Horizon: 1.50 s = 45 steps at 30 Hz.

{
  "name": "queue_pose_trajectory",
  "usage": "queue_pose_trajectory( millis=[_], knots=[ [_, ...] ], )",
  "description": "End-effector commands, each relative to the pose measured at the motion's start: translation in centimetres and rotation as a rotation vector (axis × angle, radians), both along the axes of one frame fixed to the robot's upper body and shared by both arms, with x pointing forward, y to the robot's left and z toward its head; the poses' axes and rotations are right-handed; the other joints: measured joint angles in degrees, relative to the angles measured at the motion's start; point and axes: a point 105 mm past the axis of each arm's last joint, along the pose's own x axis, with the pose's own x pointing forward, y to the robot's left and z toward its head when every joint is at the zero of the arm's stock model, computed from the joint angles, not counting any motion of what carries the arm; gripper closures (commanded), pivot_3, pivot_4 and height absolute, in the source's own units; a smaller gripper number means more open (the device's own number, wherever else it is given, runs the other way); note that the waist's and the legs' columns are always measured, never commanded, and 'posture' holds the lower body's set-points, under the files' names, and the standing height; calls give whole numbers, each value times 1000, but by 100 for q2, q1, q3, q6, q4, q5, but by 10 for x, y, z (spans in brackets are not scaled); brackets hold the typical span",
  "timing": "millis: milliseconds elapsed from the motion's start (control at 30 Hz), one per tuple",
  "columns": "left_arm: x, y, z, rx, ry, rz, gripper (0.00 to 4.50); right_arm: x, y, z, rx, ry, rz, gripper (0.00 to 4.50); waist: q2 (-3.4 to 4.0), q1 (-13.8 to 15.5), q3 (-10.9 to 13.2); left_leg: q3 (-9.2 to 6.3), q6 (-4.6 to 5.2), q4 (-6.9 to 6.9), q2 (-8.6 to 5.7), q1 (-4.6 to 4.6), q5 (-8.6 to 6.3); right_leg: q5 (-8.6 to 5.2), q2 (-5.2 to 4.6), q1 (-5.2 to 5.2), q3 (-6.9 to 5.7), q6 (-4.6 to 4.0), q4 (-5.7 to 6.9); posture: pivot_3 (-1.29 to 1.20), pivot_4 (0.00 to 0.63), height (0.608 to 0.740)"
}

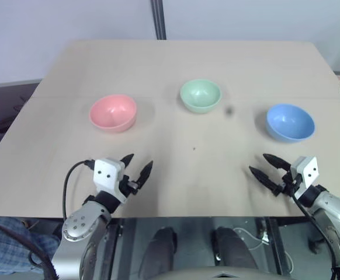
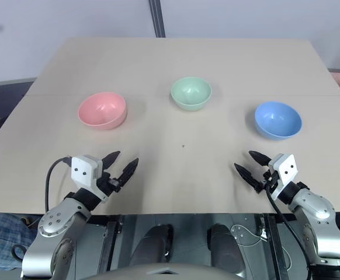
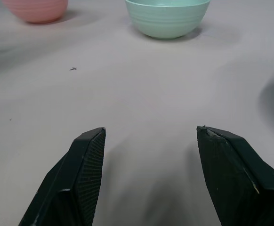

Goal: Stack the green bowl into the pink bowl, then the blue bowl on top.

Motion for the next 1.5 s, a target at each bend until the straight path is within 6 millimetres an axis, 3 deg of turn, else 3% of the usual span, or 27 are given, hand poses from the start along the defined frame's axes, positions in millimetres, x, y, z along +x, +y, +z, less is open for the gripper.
queue_pose_trajectory(
  millis=[33, 800, 933, 1133, 1267, 1367, 1500],
  knots=[
    [0, -4, 13, -9, -60, -23, 1166, -3, 0, 9, 11, -44, 11, 1262, 0, 0, 0, 0, 0, 0, 0, 0, 0, 0, 0, 0, 0, 0, 0, 0, 150, 740],
    [10, -8, 17, -6, -74, -67, 1166, -5, 3, 10, 17, -62, 36, 1262, 0, 1, 0, 0, 0, 0, 0, 0, 0, 0, 0, 0, -1, 0, 0, 0, 150, 740],
    [13, -8, 19, 1, -83, -69, 1166, -13, 10, 20, 39, -63, 120, 1262, 0, 1, 0, -1, 0, 0, 0, 0, 0, 0, 0, 0, -1, 0, 0, 0, 150, 740],
    [22, -1, 20, 41, -18, -35, 1166, -21, 21, 56, 102, -100, 246, 1262, 1, -7, 1, -3, 0, 1, 0, 1, 0, 0, 2, 1, -2, 1, 3, 0, 150, 740],
    [29, 10, 34, 135, -33, -28, 1166, -17, 21, 76, 86, -135, 273, 1262, 0, -1, 1, -5, 0, 1, 0, -2, 0, 0, 2, 1, -5, 1, 1, 0, 150, 740],
    [33, 21, 44, 222, -27, -23, 1166, -16, 21, 79, 72, -135, 285, 1262, -1, 8, 2, -12, 0, 0, -1, -4, 0, 0, 3, 0, -11, 1, 0, 0, 150, 740],
    [42, 43, 79, 335, -115, -14, 1166, -14, 17, 78, 58, -128, 276, 1262, -12, 8, 11, -10, 0, -4, -6, -6, 0, 0, -5, -1, -11, 1, -2, 0, 150, 740]
  ],
)
